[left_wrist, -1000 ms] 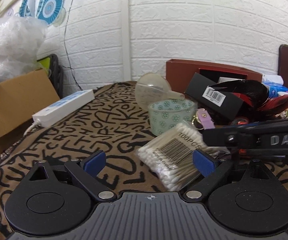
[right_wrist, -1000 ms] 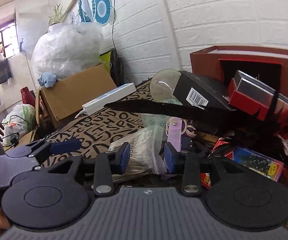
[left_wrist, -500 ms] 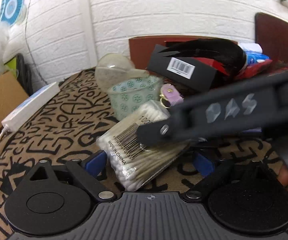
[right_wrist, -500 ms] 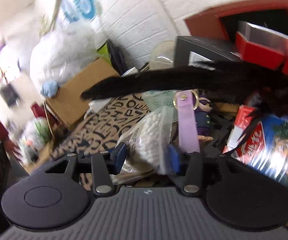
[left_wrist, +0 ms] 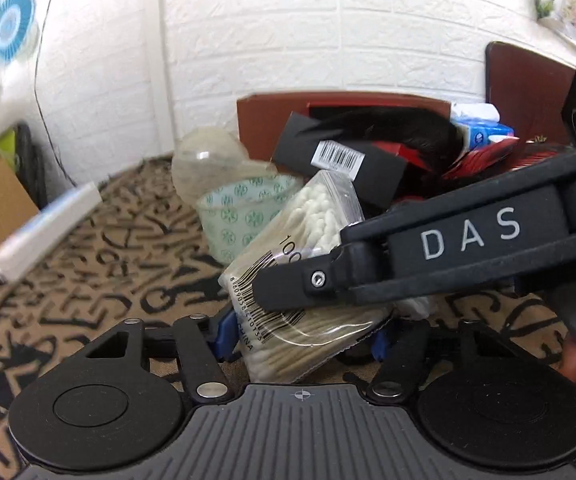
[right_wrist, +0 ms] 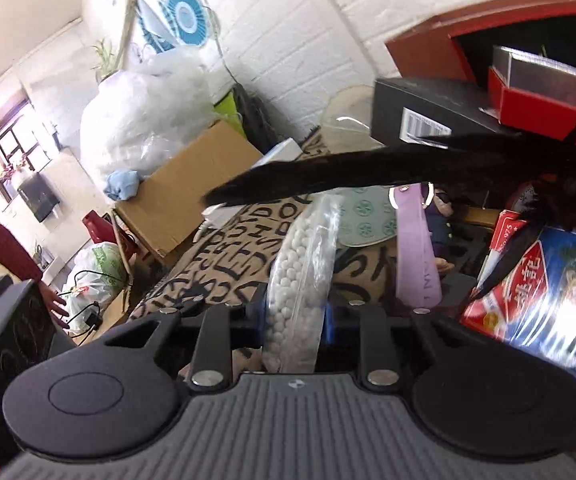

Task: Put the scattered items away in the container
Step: 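Carry the swab pack with the left gripper while the right gripper carries the bead bag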

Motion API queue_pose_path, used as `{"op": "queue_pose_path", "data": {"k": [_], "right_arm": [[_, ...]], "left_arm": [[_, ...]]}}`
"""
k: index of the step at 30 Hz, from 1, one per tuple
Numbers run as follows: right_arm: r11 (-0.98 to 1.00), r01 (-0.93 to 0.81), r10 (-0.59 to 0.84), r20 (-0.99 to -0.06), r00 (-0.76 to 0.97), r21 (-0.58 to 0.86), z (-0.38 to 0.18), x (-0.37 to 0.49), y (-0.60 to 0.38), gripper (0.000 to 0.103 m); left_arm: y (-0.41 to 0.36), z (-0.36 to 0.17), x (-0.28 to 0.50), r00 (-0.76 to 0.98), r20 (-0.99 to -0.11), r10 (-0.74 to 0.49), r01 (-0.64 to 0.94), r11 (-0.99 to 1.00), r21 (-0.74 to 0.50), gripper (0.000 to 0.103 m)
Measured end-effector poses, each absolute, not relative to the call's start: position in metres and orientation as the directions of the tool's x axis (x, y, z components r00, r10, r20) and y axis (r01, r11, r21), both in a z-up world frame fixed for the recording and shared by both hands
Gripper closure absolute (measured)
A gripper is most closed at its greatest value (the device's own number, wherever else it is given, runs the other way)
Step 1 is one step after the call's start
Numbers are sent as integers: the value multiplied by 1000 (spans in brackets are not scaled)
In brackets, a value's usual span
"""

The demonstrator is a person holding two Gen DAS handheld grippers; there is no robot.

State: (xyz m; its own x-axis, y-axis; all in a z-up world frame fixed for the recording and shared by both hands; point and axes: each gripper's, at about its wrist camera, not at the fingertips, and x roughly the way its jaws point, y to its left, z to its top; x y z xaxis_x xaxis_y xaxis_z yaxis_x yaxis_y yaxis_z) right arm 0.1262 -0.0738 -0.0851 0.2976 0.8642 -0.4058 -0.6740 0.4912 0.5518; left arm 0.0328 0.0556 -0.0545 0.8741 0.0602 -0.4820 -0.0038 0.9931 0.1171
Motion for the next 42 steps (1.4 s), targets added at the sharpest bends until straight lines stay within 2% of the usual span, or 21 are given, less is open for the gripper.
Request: {"op": "queue_pose_path", "data": {"k": [2,9,19,31,42], "right_arm": [[483,-671,871,-383,307,563,-79,120,-81,74],[433,-676,902,-291,320,597,-52,100,-103,74],[402,-688,914,-216,344,605,-18,77,-130,74],[401,-696,911,-177,373,596,-1,64,-155,74],[427,-684,883,-109,457,591,45,123,-182,74]], "left_arm": [[46,-49,26,886,-455,93,-7,982,189,45],[21,-20,3,923,-359,140,-10,939,343,46],[-3,11,-18,947,-292,131,-7,921,389,44],[-25,24,-16,959,-258,120,0,907,422,43],[-48,77,70,971,-234,50,77,863,500,39]]}}
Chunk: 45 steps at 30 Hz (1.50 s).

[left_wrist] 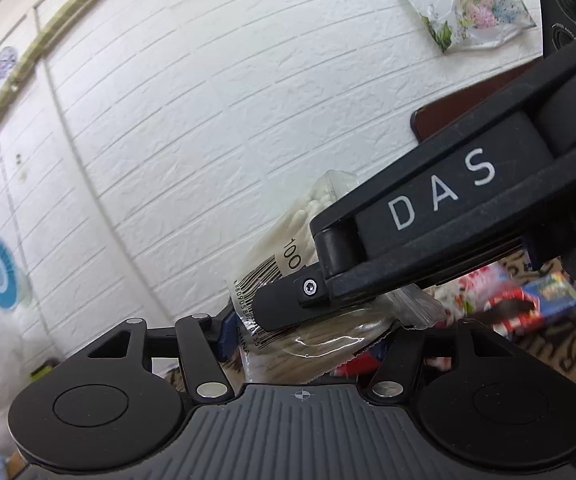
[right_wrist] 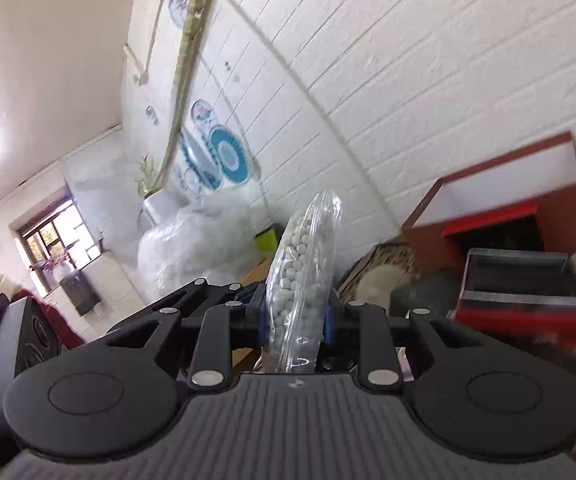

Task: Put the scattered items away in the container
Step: 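Carry the swab pack with the left gripper while the right gripper carries the bead bag, then open the left gripper over the red-brown box while the right gripper releases the bead bag, then move both grippers back over the table toward the tiger-print card boxes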

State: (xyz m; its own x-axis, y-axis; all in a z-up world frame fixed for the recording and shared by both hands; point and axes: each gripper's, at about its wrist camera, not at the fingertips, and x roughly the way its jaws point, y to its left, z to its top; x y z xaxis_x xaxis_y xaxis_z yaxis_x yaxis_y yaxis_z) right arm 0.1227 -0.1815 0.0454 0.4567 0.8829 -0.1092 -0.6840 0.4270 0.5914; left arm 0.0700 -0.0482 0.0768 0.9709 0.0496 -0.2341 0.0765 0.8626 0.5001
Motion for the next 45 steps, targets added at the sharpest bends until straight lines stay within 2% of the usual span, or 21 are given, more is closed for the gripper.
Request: {"op": "queue_pose_path", "data": {"k": [10,16,20,22,24,26,27,28,30,33,34,35,36,39,41,45], "right_arm": [[506,-624,828,-135,544,596,58,248,-177,74],[568,-562,789,-203,580,601,37,331,-171,74],[608,-517,762,-261,593,602,16,374,-171,74],[625,-487,748,-289,597,610,7,392,-173,68],[652,-460,729,-334,597,602,1,407,-176,57],[699,-423,689,-383,615,577,-3,415,-180,41],[713,-421,677,-394,622,561,-4,416,-182,41],[728,-418,664,-403,630,544,-4,414,-187,41],[738,-413,651,-402,645,533,-3,407,-198,41],[727,-410,652,-367,663,551,2,382,-223,41],[720,-419,656,-348,670,553,8,368,-232,41],[715,-434,660,-326,677,548,15,351,-239,41],[713,-454,662,-300,687,535,24,331,-246,41],[719,-525,662,-220,716,455,50,257,-264,31],[729,-563,660,-179,730,389,62,203,-272,23],[767,-580,632,-169,756,274,56,106,-286,19]], "left_arm": [[-41,92,221,954,-301,1,142,881,451,39],[-37,68,320,931,-366,12,168,873,458,40],[-33,47,375,899,-438,24,195,872,448,40],[-30,37,400,870,-492,38,210,873,440,39],[-28,27,420,854,-511,101,184,859,478,37],[-26,16,435,822,-554,136,199,842,501,29],[-23,13,440,807,-573,144,200,846,494,34],[-19,12,441,806,-574,144,189,856,480,34],[-12,16,442,811,-560,167,160,858,488,30],[1,26,423,832,-518,198,104,862,496,29],[-25,43,390,843,-502,194,86,873,481,29],[-21,51,375,854,-486,186,70,884,462,29],[-11,62,357,871,-454,189,45,888,457,25],[-10,86,281,906,-360,223,-48,899,436,13],[-9,100,238,921,-319,222,-75,907,415,11],[3,90,129,920,-320,227,-120,939,322,7]]}}
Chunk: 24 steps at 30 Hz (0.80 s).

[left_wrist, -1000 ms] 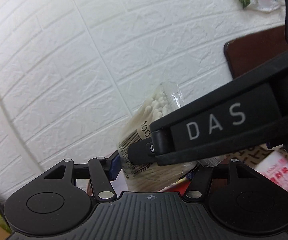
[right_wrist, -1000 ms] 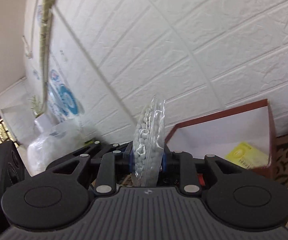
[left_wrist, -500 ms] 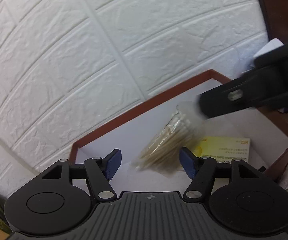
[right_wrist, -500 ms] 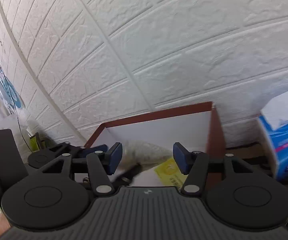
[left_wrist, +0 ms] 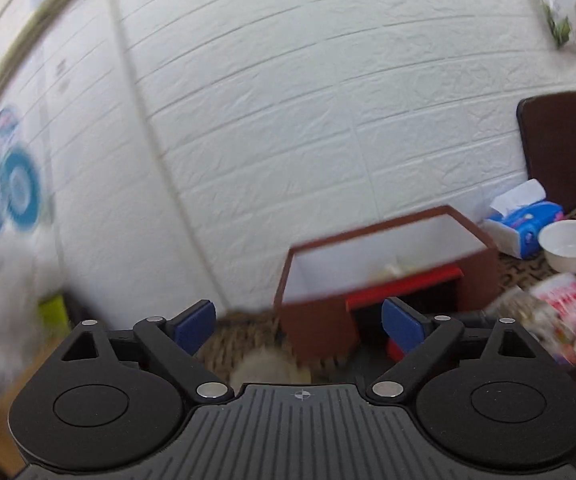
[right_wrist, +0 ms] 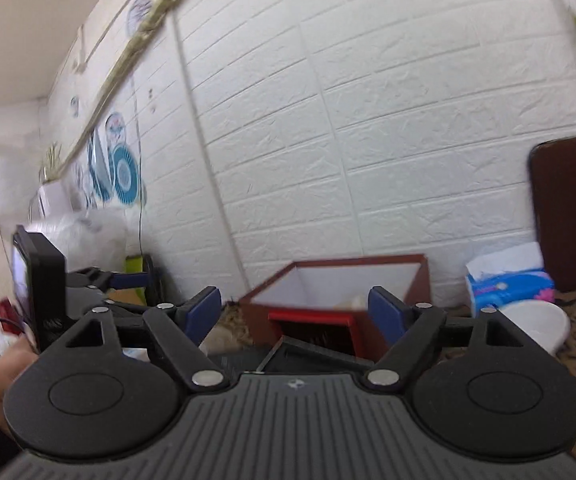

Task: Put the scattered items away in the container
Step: 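Move both grippers back over the table toward the tiger-print card boxes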

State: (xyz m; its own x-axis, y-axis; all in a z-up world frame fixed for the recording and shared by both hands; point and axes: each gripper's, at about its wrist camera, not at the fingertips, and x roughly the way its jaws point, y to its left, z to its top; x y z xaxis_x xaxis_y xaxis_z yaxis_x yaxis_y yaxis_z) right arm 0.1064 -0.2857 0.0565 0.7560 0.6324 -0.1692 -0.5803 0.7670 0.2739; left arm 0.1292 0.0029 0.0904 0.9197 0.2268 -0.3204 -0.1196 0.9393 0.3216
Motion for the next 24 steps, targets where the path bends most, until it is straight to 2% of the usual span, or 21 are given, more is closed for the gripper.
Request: {"op": "queue_pose_path", "data": {"k": [3,4,7,9,15,24], "right_arm": [[820,-519,566,-215,796,241,28,56,-291,14],[841,-486,536,-237,810,238,15,44,-295,9],[902,-405,431,-329,840,146,-22,24,-296,8],[908,-396,419,-364,832,140,-36,20,-300,8],[916,-379,400,-367,840,132,-51,18,-312,8],[911,-389,413,-370,833,141,-65,19,-318,8]], "left_arm": [[2,56,60,906,-361,222,-119,951,287,7],[-3,43,45,901,-372,224,-118,950,288,7],[-21,-1,11,893,-402,200,-70,946,315,7],[-38,-20,-1,892,-413,185,-30,935,353,7],[-76,-48,5,910,-371,185,-12,907,421,7],[-77,-57,18,903,-394,171,-11,925,379,7]]}}
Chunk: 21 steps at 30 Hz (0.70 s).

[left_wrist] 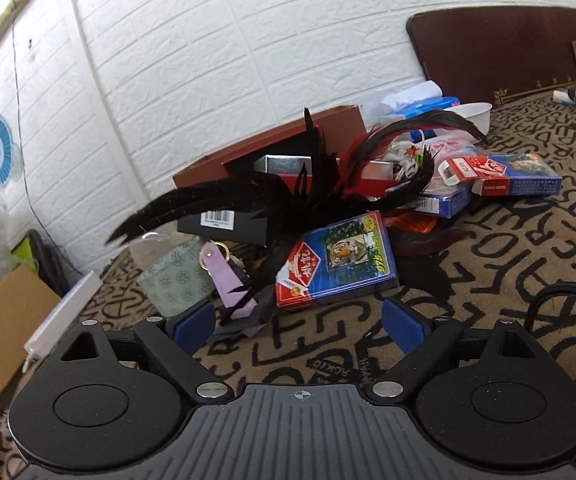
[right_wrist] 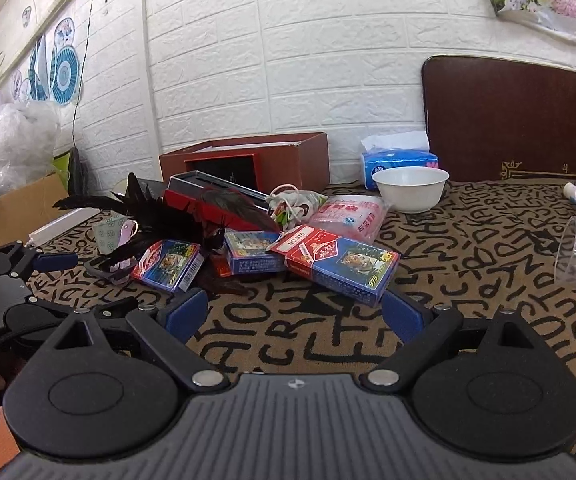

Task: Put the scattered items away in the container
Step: 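Move both grippers back over the table toward the tiger-print card boxes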

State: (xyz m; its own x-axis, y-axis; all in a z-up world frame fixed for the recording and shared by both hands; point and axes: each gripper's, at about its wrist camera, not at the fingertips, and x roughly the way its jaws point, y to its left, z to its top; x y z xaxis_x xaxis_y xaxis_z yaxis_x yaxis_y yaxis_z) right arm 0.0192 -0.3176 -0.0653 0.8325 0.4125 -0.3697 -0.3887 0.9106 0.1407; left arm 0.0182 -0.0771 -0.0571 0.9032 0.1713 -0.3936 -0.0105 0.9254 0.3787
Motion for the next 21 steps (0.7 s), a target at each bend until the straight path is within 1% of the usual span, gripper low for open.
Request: {"op": "queue_pose_path", "data": {"k": [9,16,21], "right_arm": [[913,-385,407,-373,834,133,-68,23,-320,8],[917,-373,397,-378,836,139,-69,26,-324,8],[922,-367,384,-385,839,119,-69,36,-326,6]], "left_arm": [[-92,-60,26,912,-384,142,20,921,389,6],[-101,-63,54,880,-457,126,52,933,357,3],[-102,-63,71,871,-470,142,39,934,354,1]]}}
